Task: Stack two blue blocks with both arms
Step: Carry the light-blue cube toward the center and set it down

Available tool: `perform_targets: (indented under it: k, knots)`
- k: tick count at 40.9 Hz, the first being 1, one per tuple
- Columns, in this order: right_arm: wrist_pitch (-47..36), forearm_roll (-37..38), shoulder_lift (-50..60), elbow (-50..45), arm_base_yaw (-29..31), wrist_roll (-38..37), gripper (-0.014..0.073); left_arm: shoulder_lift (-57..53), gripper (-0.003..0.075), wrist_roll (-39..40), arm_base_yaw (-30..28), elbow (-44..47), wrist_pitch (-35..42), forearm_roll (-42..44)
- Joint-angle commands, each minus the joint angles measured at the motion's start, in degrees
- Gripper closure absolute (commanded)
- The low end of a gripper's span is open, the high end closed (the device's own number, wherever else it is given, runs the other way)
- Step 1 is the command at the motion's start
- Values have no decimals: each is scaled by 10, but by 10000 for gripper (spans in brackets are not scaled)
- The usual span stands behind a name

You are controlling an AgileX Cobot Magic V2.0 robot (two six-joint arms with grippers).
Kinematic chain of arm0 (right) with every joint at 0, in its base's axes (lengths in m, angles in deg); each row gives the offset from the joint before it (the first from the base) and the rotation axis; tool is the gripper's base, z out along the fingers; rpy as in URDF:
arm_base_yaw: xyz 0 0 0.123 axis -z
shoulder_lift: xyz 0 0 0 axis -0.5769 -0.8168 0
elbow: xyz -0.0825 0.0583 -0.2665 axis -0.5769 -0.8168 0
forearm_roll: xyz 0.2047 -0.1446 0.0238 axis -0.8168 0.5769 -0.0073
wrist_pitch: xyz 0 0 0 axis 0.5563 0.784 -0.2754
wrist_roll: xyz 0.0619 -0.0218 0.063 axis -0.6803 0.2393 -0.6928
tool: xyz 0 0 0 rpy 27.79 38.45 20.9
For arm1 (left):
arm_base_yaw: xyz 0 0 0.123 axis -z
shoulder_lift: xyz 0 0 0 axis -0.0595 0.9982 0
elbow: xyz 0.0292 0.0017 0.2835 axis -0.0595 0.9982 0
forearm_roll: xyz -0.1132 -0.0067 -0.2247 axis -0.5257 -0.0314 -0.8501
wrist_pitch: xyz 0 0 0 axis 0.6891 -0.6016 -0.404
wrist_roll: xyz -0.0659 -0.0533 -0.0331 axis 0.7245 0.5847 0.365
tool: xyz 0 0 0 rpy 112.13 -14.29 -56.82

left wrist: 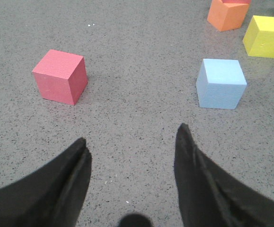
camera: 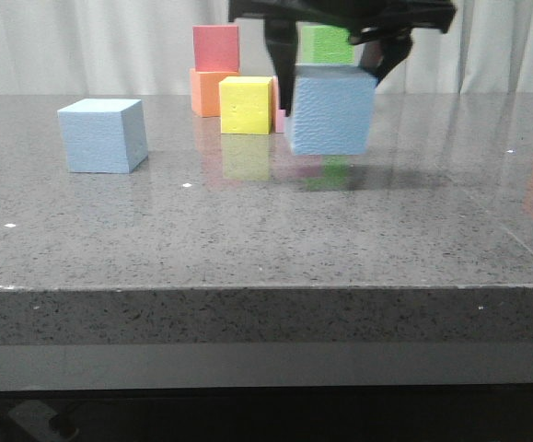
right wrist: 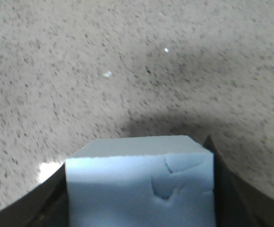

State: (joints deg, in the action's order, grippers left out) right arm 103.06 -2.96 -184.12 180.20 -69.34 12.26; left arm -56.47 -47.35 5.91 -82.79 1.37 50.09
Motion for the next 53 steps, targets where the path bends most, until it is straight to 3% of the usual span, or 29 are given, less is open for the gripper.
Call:
perform_targets:
  k: [1,11,21,31,43,47,53]
  knots:
    - [-19,33,3,46,-7,-19,147,6,336,6,2,-15,46,0]
    - [-16,32,-36,78,-8,-19,139,6,336,6,2,-15,46,0]
    - [-21,29,-38,79,-8,-19,-34,6,336,6,2,-15,46,0]
    - [10,13,-30,107,-8,-17,-43,6,336,6,2,-15,46,0]
    - [85,-7,64,124,-8,200,-43,6,336,6,2,-15,46,0]
    - [103,-48,111,105,0,328,-43,6,336,6,2,-15,46,0]
    - [98,-155,177,36,59,438,-43,6,336,6,2,-15,46,0]
